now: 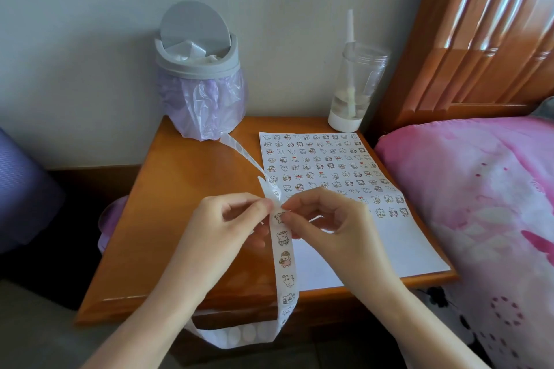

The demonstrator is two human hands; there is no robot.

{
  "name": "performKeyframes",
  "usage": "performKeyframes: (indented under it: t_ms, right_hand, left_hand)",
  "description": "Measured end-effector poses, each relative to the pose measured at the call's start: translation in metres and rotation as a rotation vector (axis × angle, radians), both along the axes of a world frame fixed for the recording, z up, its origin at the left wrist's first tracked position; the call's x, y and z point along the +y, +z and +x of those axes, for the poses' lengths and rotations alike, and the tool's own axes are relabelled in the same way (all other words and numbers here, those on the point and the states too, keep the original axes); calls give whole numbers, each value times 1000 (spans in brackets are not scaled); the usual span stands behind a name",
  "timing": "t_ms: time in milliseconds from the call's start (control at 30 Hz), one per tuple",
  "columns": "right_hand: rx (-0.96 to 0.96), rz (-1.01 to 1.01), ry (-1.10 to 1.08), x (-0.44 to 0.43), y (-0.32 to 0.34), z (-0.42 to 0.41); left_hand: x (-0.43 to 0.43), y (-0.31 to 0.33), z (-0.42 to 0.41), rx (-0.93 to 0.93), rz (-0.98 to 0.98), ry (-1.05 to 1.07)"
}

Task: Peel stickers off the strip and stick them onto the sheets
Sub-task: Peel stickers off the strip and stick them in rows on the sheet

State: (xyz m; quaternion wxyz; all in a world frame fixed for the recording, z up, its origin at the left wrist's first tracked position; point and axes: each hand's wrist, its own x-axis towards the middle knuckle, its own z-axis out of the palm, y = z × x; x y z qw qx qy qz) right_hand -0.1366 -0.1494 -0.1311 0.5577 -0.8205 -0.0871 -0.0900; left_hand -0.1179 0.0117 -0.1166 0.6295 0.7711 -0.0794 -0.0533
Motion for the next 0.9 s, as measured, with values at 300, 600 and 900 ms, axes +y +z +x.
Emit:
performKeyframes:
  t_ms: [300, 600, 900]
  right_hand:
    - [-267, -233, -52, 0, -6, 2]
    - [126, 33, -15, -37, 31, 10]
    - [481, -242, 2, -74, 23, 23]
  left_hand:
    - [1, -6, 2, 20, 49, 32]
    - [-2, -14, 2, 0, 132, 12]
    - [-7, -20, 0, -45, 230, -16]
